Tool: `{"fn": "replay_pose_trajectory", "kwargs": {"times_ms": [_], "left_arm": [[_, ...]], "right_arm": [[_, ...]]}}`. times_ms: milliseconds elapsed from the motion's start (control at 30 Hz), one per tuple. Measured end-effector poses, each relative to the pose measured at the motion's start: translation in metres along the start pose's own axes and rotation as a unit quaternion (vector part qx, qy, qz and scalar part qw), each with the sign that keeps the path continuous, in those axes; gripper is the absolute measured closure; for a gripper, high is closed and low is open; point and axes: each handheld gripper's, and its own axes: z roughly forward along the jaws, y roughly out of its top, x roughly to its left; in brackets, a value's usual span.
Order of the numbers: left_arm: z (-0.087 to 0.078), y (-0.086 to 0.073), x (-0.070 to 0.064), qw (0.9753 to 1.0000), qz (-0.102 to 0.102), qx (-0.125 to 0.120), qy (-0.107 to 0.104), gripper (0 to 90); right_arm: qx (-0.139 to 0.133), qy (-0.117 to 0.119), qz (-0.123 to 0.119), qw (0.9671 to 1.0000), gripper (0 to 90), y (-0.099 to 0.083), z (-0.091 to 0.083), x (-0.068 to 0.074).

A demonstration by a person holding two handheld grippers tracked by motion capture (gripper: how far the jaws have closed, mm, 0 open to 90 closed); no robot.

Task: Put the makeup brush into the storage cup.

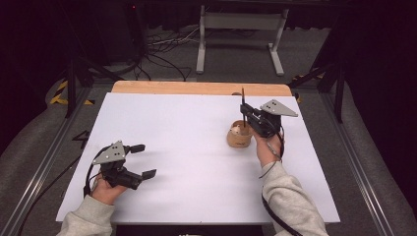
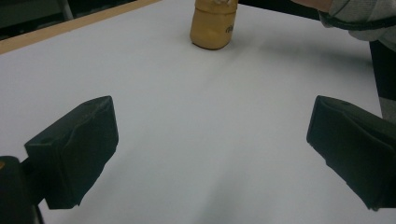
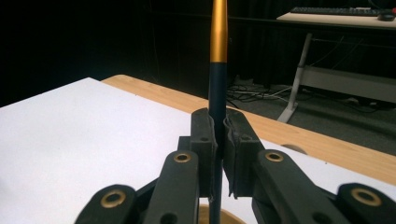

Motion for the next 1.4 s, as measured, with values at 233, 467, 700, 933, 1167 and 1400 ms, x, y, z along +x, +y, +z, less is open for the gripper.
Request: {"fn": "replay_pose_trajectory", "kwargs": {"times_ms": [233,467,700,933,1167,1400], "left_arm": [[-0.001,-0.001,0.000,1.0000,-0.003,-0.003,0.002,2.6],[-0.001,0.000,-0.001,1.0000,-0.001,-0.006,0.002,2.6],[-0.001,-0.001,-0.002,0.9999,-0.004,-0.011,0.005,2.6],[-0.002,-0.002,-0.001,0.9997,-0.009,-0.018,0.010,2.6],[-0.005,-0.002,-0.005,0.9995,-0.010,-0.024,0.017,2.3],[-0.012,-0.004,-0.009,0.9992,-0.011,-0.031,0.024,2.3]], "right_arm": [[0.009,0.000,0.005,0.9999,83.3,-0.010,0.002,-0.002],[0.017,0.000,0.011,0.9998,83.2,-0.020,0.003,-0.004],[0.021,0.001,0.020,0.9996,81.0,-0.028,0.003,-0.006],[0.009,0.003,0.031,0.9995,55.8,-0.028,-0.003,-0.008],[0.003,0.029,0.007,0.9995,30.3,-0.019,-0.011,-0.004],[-0.015,0.063,-0.024,0.9976,15.2,-0.008,-0.027,0.003]]}}
